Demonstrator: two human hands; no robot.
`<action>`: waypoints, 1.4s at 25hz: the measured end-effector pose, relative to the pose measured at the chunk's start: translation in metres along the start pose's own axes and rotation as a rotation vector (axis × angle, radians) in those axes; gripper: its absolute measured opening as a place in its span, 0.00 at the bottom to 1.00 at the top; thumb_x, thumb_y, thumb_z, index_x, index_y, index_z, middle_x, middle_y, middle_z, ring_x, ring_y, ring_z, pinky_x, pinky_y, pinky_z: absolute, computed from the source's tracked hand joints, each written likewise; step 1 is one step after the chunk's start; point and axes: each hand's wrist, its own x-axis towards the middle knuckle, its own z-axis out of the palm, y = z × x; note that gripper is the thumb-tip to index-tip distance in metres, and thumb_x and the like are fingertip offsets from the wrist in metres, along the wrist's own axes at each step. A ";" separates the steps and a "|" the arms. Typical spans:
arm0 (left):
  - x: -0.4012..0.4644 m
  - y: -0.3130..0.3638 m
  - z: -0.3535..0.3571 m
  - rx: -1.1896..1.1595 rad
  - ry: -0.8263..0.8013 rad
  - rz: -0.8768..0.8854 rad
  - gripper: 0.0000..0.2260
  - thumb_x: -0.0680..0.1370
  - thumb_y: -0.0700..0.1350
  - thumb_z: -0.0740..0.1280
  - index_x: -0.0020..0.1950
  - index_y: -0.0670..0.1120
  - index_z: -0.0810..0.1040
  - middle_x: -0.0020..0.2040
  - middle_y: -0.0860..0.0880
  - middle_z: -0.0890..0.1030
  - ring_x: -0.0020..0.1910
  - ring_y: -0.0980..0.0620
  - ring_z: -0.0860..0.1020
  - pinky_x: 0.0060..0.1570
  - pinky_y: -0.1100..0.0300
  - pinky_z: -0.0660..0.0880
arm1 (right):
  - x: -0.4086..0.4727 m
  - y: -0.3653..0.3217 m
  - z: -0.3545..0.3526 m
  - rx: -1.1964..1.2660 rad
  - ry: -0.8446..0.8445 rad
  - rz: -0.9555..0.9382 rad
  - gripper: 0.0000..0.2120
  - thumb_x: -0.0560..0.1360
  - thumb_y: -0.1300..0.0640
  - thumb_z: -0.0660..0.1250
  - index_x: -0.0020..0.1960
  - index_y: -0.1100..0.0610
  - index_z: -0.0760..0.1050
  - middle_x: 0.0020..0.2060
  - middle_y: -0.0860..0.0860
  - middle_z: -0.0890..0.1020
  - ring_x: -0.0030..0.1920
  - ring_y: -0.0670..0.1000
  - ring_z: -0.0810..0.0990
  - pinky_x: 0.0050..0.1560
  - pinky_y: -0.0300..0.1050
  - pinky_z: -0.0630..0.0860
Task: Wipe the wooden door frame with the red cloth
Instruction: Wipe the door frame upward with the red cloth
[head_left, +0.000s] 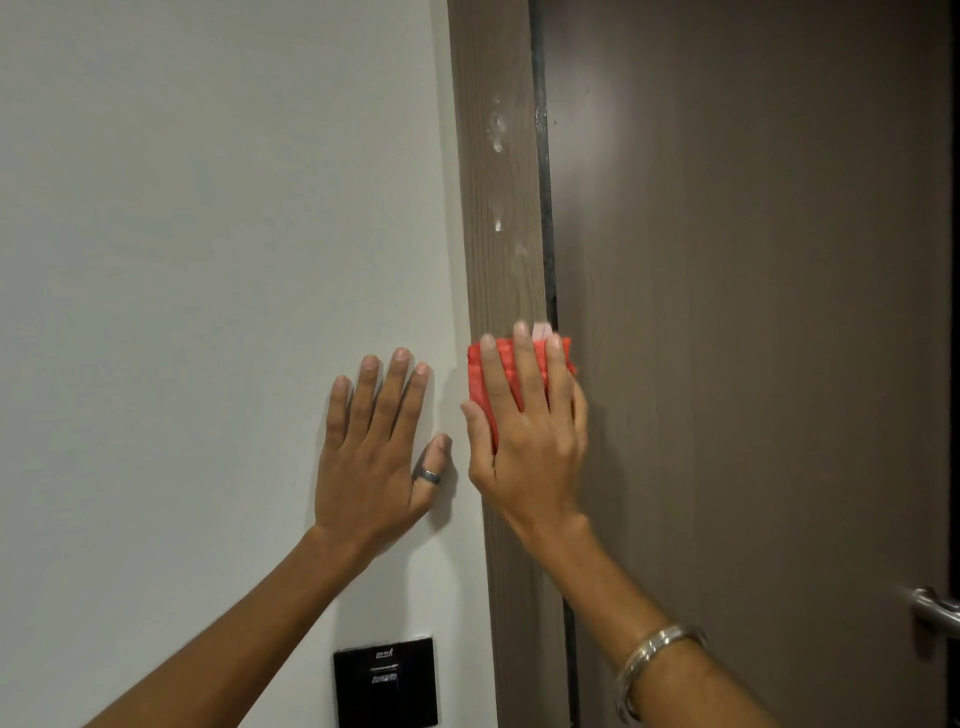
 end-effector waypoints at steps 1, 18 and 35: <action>0.000 0.000 -0.001 -0.003 -0.006 -0.006 0.34 0.84 0.61 0.53 0.86 0.44 0.56 0.87 0.42 0.54 0.86 0.40 0.51 0.83 0.38 0.51 | -0.023 0.003 -0.003 -0.008 -0.034 -0.020 0.30 0.83 0.42 0.60 0.83 0.48 0.60 0.83 0.54 0.62 0.84 0.60 0.57 0.81 0.64 0.62; -0.002 -0.002 0.006 0.009 0.019 0.016 0.34 0.84 0.59 0.56 0.86 0.45 0.52 0.87 0.42 0.52 0.86 0.40 0.51 0.84 0.40 0.47 | 0.072 -0.002 0.003 0.009 0.033 -0.036 0.28 0.83 0.43 0.59 0.80 0.52 0.67 0.80 0.58 0.67 0.81 0.62 0.64 0.75 0.61 0.67; -0.001 0.001 -0.002 -0.016 -0.016 0.004 0.33 0.85 0.58 0.54 0.86 0.44 0.53 0.86 0.41 0.55 0.85 0.39 0.54 0.83 0.41 0.49 | -0.169 0.017 -0.023 -0.185 -0.282 -0.063 0.31 0.82 0.40 0.55 0.82 0.49 0.58 0.80 0.57 0.64 0.80 0.63 0.63 0.72 0.66 0.71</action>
